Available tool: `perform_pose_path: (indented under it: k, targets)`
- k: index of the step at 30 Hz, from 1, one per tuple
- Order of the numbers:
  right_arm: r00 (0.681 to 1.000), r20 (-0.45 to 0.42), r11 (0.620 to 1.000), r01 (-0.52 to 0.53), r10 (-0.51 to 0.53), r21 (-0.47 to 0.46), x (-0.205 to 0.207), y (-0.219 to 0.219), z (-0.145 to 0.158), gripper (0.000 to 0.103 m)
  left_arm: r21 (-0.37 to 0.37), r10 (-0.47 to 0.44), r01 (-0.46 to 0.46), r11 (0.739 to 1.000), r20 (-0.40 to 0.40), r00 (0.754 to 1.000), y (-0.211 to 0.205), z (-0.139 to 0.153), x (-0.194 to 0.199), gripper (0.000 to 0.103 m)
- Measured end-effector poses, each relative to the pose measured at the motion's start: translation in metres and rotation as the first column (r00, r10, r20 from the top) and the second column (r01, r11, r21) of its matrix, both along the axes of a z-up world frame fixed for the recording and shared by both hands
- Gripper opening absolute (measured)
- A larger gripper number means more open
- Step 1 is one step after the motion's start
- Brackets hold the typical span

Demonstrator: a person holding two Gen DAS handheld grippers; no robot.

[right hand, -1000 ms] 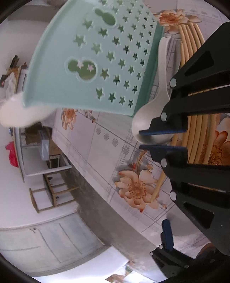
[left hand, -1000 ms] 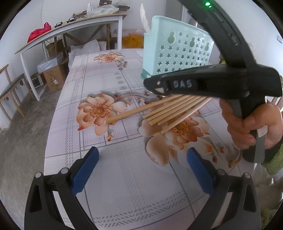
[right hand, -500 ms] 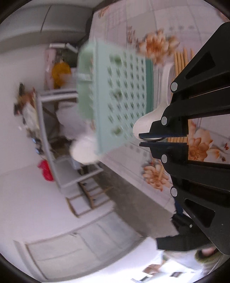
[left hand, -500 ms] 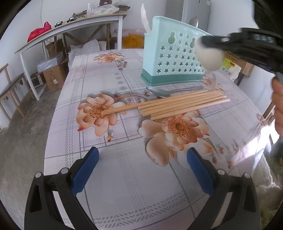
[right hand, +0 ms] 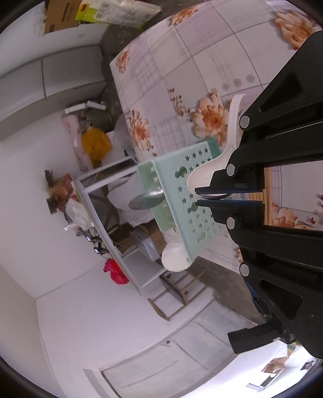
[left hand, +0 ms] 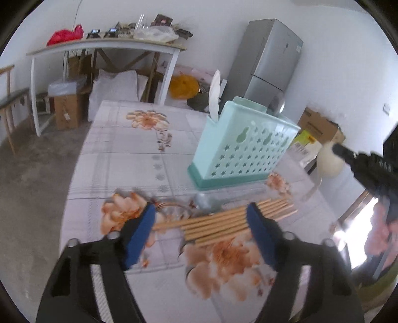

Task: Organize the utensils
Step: 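Lift the white ladle with the right tool while the left tool reaches the steel spoon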

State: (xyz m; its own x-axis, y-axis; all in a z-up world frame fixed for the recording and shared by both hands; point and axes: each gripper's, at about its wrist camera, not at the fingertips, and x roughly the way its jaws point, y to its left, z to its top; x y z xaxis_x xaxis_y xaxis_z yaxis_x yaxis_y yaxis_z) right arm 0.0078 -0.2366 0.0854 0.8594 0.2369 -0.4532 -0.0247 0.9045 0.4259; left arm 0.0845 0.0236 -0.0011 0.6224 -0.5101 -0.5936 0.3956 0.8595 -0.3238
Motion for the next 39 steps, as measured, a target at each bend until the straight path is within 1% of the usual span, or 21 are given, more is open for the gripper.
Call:
perform_pose_path:
  k: [2, 3, 5, 8, 9, 11, 14, 18, 20, 22, 25, 27, 30, 32, 37, 39]
  targets:
    - [1.000, 0.001, 1.000, 0.003, -0.003, 0.018, -0.002, -0.004, -0.001, 0.002, -0.030, -0.007, 0.005, 1.000, -0.046, 0.999, -0.004, -0.003, 0.012, 0.056]
    - [1.000, 0.002, 1.000, 0.003, -0.004, 0.024, -0.004, -0.006, -0.002, 0.002, -0.042, -0.008, 0.005, 0.999, -0.069, 0.998, -0.005, -0.006, 0.016, 0.054]
    - [1.000, 0.001, 0.999, 0.006, -0.006, 0.041, -0.005, -0.010, -0.004, 0.002, -0.069, -0.008, -0.002, 0.998, -0.141, 0.990, -0.009, -0.013, 0.028, 0.044]
    - [1.000, -0.005, 0.998, 0.004, -0.004, 0.063, -0.008, -0.014, -0.007, 0.002, -0.099, -0.015, -0.006, 0.995, -0.202, 0.979, -0.012, -0.021, 0.040, 0.034]
    - [1.000, -0.006, 0.998, 0.001, 0.000, 0.067, -0.008, -0.015, -0.008, 0.002, -0.103, -0.019, -0.004, 0.995, -0.221, 0.975, -0.015, -0.024, 0.045, 0.033]
    - [1.000, -0.008, 0.997, -0.005, 0.006, 0.071, -0.007, -0.015, -0.010, 0.002, -0.097, -0.025, 0.000, 0.995, -0.258, 0.966, -0.021, -0.029, 0.052, 0.028]
    - [1.000, -0.005, 0.997, -0.007, 0.008, 0.072, -0.008, -0.016, -0.010, 0.002, -0.056, -0.014, -0.002, 0.998, -0.291, 0.957, -0.030, -0.035, 0.060, 0.022]
    - [1.000, 0.004, 0.997, -0.005, 0.004, 0.076, -0.009, -0.019, -0.009, 0.002, -0.031, 0.001, -0.011, 0.999, -0.305, 0.952, -0.034, -0.040, 0.066, 0.018]
    - [1.000, 0.005, 0.996, -0.003, 0.003, 0.084, -0.010, -0.022, -0.010, 0.002, -0.019, 0.007, -0.013, 1.000, -0.306, 0.952, -0.036, -0.041, 0.068, 0.013]
    - [1.000, 0.007, 0.996, -0.003, 0.002, 0.087, -0.012, -0.022, -0.010, 0.002, -0.002, 0.012, -0.013, 1.000, -0.299, 0.954, -0.038, -0.042, 0.069, 0.008]
    - [1.000, 0.007, 0.996, -0.001, 0.000, 0.085, -0.014, -0.022, -0.010, 0.002, 0.016, 0.015, -0.011, 1.000, -0.273, 0.962, -0.040, -0.039, 0.066, 0.005]
    - [1.000, 0.007, 0.996, 0.000, 0.000, 0.085, -0.014, -0.022, -0.010, 0.002, 0.025, 0.014, -0.008, 1.000, -0.242, 0.970, -0.041, -0.034, 0.062, 0.003]
    - [1.000, 0.007, 0.996, 0.001, -0.001, 0.084, -0.014, -0.022, -0.009, 0.002, 0.044, 0.009, -0.001, 0.999, -0.170, 0.985, -0.044, -0.019, 0.054, 0.001]
    - [1.000, 0.008, 0.996, 0.003, -0.004, 0.085, -0.014, -0.023, -0.009, 0.002, 0.054, 0.000, 0.005, 0.998, -0.105, 0.994, -0.045, -0.007, 0.046, 0.000]
    - [1.000, 0.009, 0.996, 0.011, -0.012, 0.089, -0.016, -0.022, -0.008, 0.002, 0.067, -0.017, 0.015, 0.998, 0.027, 1.000, -0.048, 0.023, 0.029, 0.000]
    - [1.000, 0.011, 0.996, 0.012, -0.013, 0.090, -0.017, -0.022, -0.008, 0.002, 0.083, -0.035, 0.030, 0.996, 0.062, 0.997, -0.050, 0.031, 0.024, 0.000]
